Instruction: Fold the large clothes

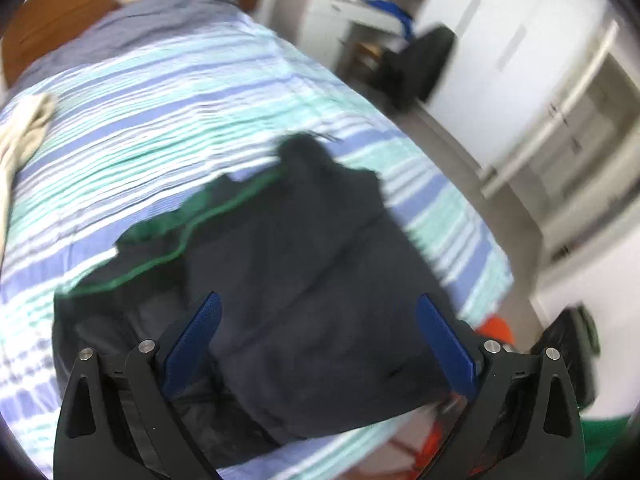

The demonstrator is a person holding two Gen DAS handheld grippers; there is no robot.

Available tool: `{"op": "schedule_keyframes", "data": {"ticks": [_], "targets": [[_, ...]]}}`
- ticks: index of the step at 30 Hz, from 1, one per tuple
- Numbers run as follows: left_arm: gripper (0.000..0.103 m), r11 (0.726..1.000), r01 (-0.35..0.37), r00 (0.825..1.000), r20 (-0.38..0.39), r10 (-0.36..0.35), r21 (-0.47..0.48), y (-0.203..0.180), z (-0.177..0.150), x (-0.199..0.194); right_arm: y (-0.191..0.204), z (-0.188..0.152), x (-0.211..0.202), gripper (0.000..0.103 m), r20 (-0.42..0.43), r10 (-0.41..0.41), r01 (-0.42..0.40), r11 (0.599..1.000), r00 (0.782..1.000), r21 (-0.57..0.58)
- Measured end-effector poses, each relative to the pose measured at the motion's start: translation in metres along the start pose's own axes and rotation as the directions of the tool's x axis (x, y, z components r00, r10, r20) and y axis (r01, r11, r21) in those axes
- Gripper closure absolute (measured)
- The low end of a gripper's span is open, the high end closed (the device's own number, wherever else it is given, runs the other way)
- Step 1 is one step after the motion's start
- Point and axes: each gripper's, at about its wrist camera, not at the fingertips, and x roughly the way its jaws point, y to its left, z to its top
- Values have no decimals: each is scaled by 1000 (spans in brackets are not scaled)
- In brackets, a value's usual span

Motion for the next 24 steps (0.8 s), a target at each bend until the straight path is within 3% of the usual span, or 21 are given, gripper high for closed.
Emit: {"op": "schedule_keyframes", "data": {"ticks": [5,7,9,10,11,12,14,16,18,21,24], "targets": [[5,984,-113,990,-72,124,135,-30,9,8,63,1,11,78,-14,68,-69,974,998,-217],[5,967,-197,972,-100,214,160,-29,5,16,78,-4,12,78,-21,72,-75,955,997,-288],[5,940,-296,943,-104,316,171,-22,-1,25,97,-9,16,78,-31,76,-82,930,997,-359],[14,926,-341,927,-105,360,163,-18,-4,29,103,-13,14,78,-34,81,-88,921,996,-378],[43,912,-381,910,-110,399,154,-13,-7,33,110,-15,14,78,-35,88,-95,914,995,-396],[58,901,-406,899,-114,424,150,-9,-8,35,116,-16,14,78,-35,91,-97,909,995,-405],[68,910,-399,906,-103,410,113,8,-14,34,115,-18,11,77,-42,96,-105,918,995,-383],[70,926,-372,922,-85,377,65,26,-19,24,103,-12,10,73,-67,138,-153,934,988,-324],[70,937,-349,935,-59,350,35,45,-29,12,88,-7,2,50,-91,201,-218,944,975,-249],[69,943,-333,942,-35,333,-13,79,-44,-2,60,3,-11,46,-60,258,-264,955,964,-134],[68,945,-313,950,-33,311,-96,115,-54,-7,42,12,4,46,-104,264,-269,962,959,-41]]}}
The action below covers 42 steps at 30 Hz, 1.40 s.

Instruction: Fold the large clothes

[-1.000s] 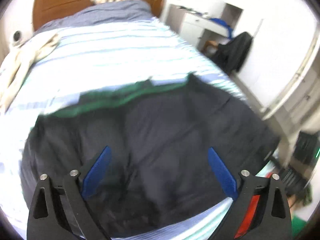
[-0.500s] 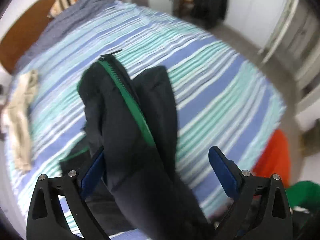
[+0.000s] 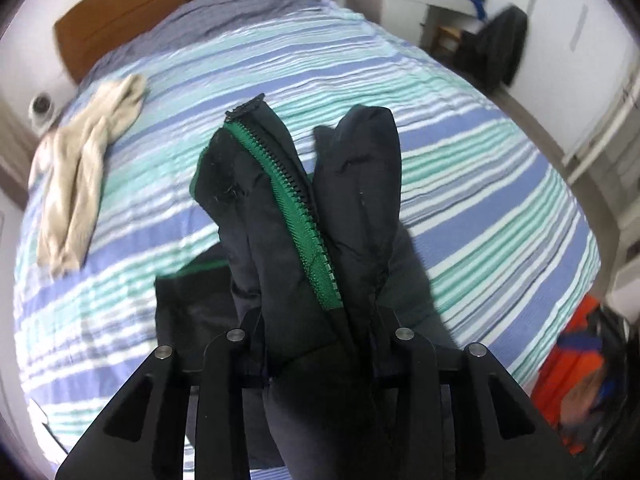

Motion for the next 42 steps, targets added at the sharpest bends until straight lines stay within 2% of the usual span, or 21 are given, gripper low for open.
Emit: {"op": "schedule_keyframes", "data": {"ticks": [2,4,7,9,12,14,16,18,21,26,28,31,32,34,37,38,40,42], "targets": [[66,999,13,1000,9,-13,-47,23,-11,2,-4,1,18,46,-32,23,-23,999,999,24],[64,997,20,1000,21,-18,-81,37,-20,4,-1,3,37,51,-68,62,-60,998,996,33],[61,988,45,999,35,-40,-145,61,-35,10,14,-1,74,55,-126,162,-156,986,979,60],[59,982,60,998,42,-53,-182,74,-45,14,22,-2,97,57,-170,198,-189,980,965,69],[55,968,65,997,42,-57,-244,97,-61,24,29,-16,142,60,-281,180,-165,983,942,78],[51,958,60,998,30,-53,-281,112,-72,35,32,-32,172,66,-355,169,-140,985,919,104],[48,941,78,997,27,-73,-329,127,-84,44,36,-41,186,66,-381,153,-128,988,912,90],[46,904,128,992,47,-119,-408,143,-98,57,45,-49,195,66,-398,121,-115,993,909,38],[44,862,173,985,85,-150,-477,153,-114,72,58,-60,204,67,-417,70,-97,994,906,-44],[43,816,218,976,134,-173,-536,156,-127,91,51,-65,222,68,-474,68,-82,997,878,-9],[43,810,234,972,142,-187,-538,155,-129,91,46,-57,222,68,-511,74,-82,997,856,7],[43,814,233,972,147,-183,-532,153,-131,89,39,-28,232,68,-594,118,-89,993,795,78],[43,811,241,970,153,-188,-533,154,-131,89,35,-16,230,68,-599,147,-89,988,787,126],[43,799,263,965,168,-203,-541,157,-133,91,28,19,231,67,-555,148,-76,986,818,152],[43,791,278,960,179,-215,-545,162,-136,94,23,71,259,67,-517,76,-39,996,853,82],[43,789,282,959,181,-217,-547,162,-136,94,23,78,268,67,-519,51,-24,998,853,58],[42,788,286,958,185,-219,-545,163,-139,93,17,90,302,67,-545,-13,26,1000,838,16],[42,783,294,955,191,-225,-548,166,-142,95,5,92,343,67,-598,-62,71,997,799,-9]]}}
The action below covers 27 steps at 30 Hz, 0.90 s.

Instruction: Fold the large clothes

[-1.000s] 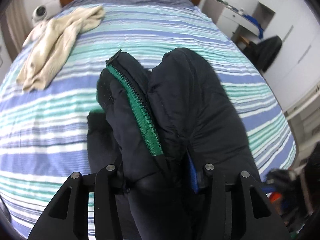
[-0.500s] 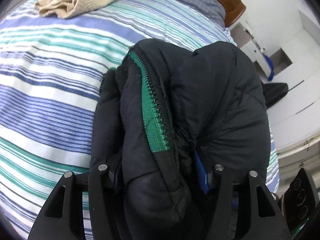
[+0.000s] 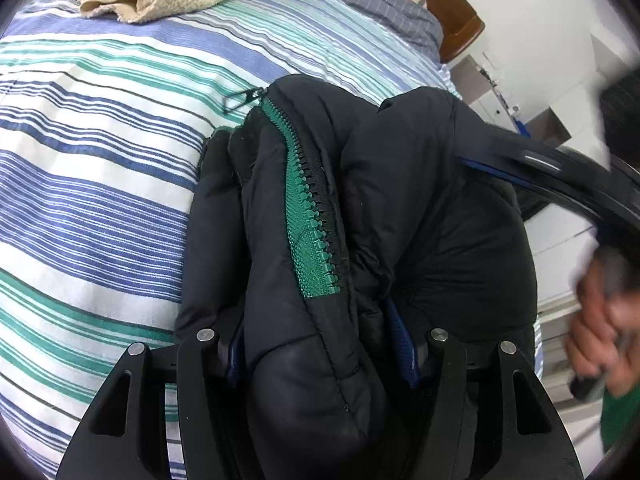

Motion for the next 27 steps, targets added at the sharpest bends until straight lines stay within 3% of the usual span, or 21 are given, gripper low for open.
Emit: {"op": "schedule_keyframes", "data": {"ticks": [4,7,11,13,19,23,27], "targets": [[42,1000,5,1000,-11,-5,-21,16,0,0,-9,8,62,68,-125,-73,72,997,990,-12],[43,999,7,1000,-19,-7,-31,20,2,4,-2,-5,83,69,-202,-138,132,990,970,-45],[43,999,-13,1000,-21,13,-34,19,2,8,9,-15,99,69,-230,-220,201,974,948,-104],[43,999,-20,999,-26,19,-25,17,1,6,8,-16,100,69,-217,-228,209,972,949,-110],[42,998,-48,997,-59,51,49,1,4,-3,5,-31,42,66,-121,-97,85,992,988,-96],[42,994,-68,993,-92,76,84,-3,10,-5,13,-95,-43,66,5,-61,61,972,998,-228],[41,992,-79,991,-99,89,100,-6,13,-6,4,-164,-91,66,7,14,-12,978,1000,-206]]}}
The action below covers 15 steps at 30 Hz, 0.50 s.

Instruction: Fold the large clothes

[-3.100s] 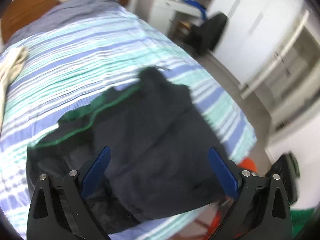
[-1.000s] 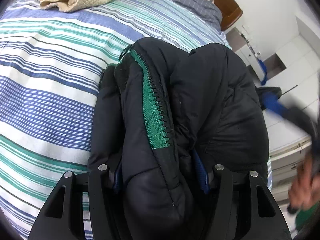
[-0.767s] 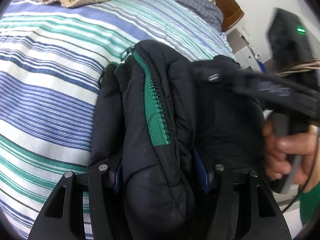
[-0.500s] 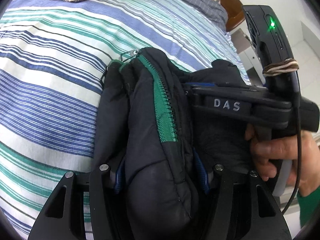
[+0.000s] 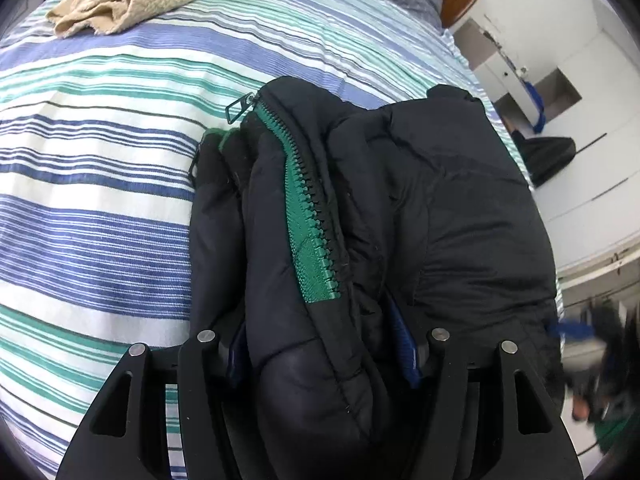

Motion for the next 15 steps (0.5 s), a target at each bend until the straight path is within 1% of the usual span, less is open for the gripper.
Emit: {"op": "schedule_keyframes", "data": {"ticks": [2,4,5,7,10,13,15], "targets": [[40,1000,-5,1000,4,5,6,-1,-3,2,5,-36,-19,66,53,-17,16,1000,998,14],[39,1000,-6,1000,7,6,6,-10,-2,5,6,-52,-20,66,69,-35,33,999,997,34],[39,1000,-7,1000,10,7,8,-13,-2,6,4,-60,-15,66,68,-37,32,997,997,65],[38,1000,-21,1000,21,21,15,-21,-4,9,-2,-67,0,66,64,-32,25,994,997,104],[38,999,-39,998,42,38,23,-26,-6,12,-4,-79,21,66,87,-52,44,995,995,92],[37,999,-47,997,56,47,6,-26,-8,16,-4,-86,28,67,121,-68,55,993,990,108],[36,999,-51,997,61,51,0,-27,-7,15,-1,-85,28,67,132,-86,71,991,987,117]]}}
